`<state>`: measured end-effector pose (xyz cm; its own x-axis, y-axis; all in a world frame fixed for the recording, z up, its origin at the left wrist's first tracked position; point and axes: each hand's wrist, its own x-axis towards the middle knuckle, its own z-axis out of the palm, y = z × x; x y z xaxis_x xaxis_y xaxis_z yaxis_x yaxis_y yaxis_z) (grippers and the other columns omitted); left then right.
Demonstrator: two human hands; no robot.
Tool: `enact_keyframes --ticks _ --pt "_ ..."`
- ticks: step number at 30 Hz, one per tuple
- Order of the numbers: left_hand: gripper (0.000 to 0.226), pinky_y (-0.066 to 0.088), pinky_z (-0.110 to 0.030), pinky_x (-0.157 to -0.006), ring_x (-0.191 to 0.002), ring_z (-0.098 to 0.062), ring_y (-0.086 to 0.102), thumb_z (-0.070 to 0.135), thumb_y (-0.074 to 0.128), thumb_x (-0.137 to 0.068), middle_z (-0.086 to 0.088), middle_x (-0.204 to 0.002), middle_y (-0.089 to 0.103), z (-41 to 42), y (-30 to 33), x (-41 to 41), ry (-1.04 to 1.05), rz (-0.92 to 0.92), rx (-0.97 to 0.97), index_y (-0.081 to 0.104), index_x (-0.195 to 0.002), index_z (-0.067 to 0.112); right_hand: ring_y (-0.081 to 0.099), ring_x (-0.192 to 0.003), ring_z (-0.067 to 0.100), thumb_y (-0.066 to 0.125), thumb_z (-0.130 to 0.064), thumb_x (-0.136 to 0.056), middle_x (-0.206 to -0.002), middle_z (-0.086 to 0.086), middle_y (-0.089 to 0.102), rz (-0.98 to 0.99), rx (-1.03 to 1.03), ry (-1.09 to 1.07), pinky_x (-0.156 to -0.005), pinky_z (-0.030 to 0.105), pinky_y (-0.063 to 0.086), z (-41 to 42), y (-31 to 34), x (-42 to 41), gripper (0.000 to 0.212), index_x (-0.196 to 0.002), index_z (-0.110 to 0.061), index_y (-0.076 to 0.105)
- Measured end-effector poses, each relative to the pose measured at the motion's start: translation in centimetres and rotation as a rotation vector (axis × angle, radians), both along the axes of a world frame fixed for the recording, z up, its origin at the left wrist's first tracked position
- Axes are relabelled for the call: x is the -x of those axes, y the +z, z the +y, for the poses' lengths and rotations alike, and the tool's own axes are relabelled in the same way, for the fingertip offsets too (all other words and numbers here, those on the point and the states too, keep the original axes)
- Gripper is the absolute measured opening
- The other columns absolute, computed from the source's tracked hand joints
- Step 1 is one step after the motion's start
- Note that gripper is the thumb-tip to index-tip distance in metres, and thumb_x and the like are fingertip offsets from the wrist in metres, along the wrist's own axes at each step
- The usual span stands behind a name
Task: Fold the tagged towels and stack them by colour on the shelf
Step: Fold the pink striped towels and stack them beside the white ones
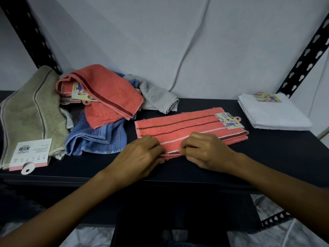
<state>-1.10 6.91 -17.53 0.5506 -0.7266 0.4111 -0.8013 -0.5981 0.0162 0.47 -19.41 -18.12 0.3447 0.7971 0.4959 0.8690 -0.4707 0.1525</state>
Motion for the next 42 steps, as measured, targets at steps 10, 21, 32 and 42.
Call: enact_keyframes --ticks 10,21,32,42 --pt "0.017 0.047 -0.039 -0.054 -0.073 -0.024 0.055 0.018 0.057 -0.095 -0.006 -0.085 0.059 1.8 0.0 0.6 -0.020 -0.080 0.039 0.064 -0.083 0.007 0.057 -0.075 0.020 0.065 -0.004 -0.090 -0.091 0.005 0.066 0.056 0.057 0.040 -0.051 0.033 0.047 0.0 0.1 -0.1 0.012 -0.098 -0.008 0.073" --pt "0.017 0.049 -0.027 -0.077 -0.098 -0.011 0.052 0.014 0.065 -0.089 0.006 -0.104 0.058 4.1 0.4 1.2 -0.052 0.183 0.045 0.073 -0.104 0.013 0.053 -0.087 0.020 0.060 0.003 -0.079 -0.105 0.007 0.059 0.145 0.171 -0.015 -0.055 0.034 0.051 -0.3 0.8 -0.1 0.058 -0.130 -0.024 0.063" --pt "0.034 0.047 -0.031 -0.063 -0.077 -0.019 0.055 0.049 0.063 -0.082 0.003 -0.080 0.061 -3.2 1.3 0.1 0.035 0.092 0.170 0.073 -0.088 0.017 0.058 -0.088 0.013 0.064 -0.008 -0.090 -0.094 0.000 0.067 0.393 -0.080 -0.101 -0.076 0.033 0.051 0.4 1.6 0.6 0.018 -0.107 -0.010 0.071" --pt "0.010 0.046 -0.029 -0.067 -0.077 -0.004 0.048 0.022 0.075 -0.084 0.012 -0.077 0.059 -2.4 1.0 -1.5 -0.060 0.307 0.131 0.068 -0.078 0.021 0.060 -0.088 0.020 0.058 -0.021 -0.095 -0.100 0.000 0.067 0.228 0.043 -0.183 -0.072 0.037 0.053 -3.5 1.3 1.1 0.020 -0.109 -0.012 0.071"
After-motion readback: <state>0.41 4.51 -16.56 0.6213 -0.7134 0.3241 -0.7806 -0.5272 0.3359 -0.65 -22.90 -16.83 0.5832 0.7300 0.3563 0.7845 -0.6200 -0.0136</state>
